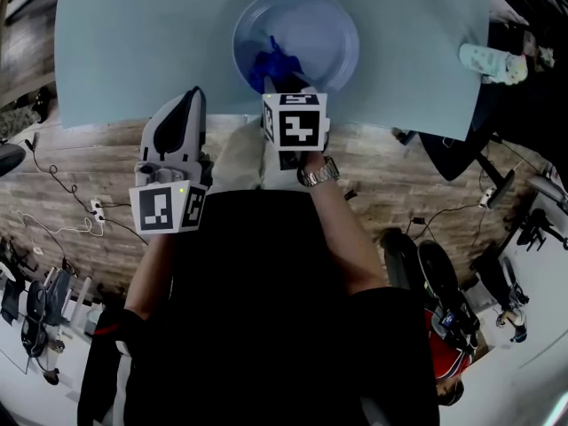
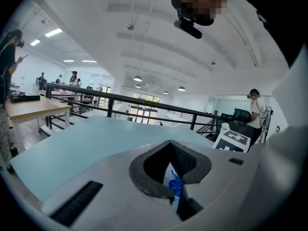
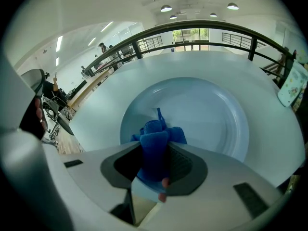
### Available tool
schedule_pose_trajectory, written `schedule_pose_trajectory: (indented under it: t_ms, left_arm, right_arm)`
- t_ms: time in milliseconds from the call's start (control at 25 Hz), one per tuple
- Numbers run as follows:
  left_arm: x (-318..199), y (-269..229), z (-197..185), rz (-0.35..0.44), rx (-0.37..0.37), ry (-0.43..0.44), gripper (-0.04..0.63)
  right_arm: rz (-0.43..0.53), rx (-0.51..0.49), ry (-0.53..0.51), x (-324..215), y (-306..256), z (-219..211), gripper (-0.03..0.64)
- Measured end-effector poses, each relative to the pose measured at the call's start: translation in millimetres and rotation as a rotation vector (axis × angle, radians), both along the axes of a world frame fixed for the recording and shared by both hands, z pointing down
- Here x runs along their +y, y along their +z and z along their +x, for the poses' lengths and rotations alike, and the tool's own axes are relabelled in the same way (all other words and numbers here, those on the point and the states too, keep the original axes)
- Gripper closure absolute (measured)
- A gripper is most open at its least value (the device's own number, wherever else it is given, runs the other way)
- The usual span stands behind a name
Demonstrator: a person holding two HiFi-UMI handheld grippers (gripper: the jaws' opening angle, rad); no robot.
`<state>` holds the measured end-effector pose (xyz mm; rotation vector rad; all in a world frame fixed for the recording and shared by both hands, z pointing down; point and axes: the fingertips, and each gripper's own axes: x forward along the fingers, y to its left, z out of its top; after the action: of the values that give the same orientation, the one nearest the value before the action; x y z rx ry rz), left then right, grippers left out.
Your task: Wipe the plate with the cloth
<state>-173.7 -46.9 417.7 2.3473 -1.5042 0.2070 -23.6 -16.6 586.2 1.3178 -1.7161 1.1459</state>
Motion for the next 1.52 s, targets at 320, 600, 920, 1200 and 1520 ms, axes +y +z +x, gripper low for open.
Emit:
schedule_pose_trajectory:
  t_ms: [320,600,920,1200,1520]
  left_arm:
    - [4.7,-2.6,16.0,0.006,0.008,0.019,0.594]
    - [4.9,-7.9,30.0,0.010,0.011,0.028,0.594]
    - [4.7,-8.5,53.4,0.012,0.007,0.025,0.594]
    - [3.2,-12.6,71.1,0.012,0.012,0.019,0.594]
    - [-4.8,-13.4,83.4,0.013,0.007,-0.010,0.594]
  right_arm:
    - [-0.005,0.022,-0.004,13.3,2.9,18.2,0.499]
    - [-0.001,0.025,-0.013,15.9,-2.3,27.0,0.499]
    - [-0.019,0.019,-0.029,21.2,-0.3,46.7,0.499]
    - [-0.034,0.030,-0.061,21.5,-0.9,63.6,0.499]
    - [-0.037,0.028,-0.087,12.2,-0.5,79.6,0.499]
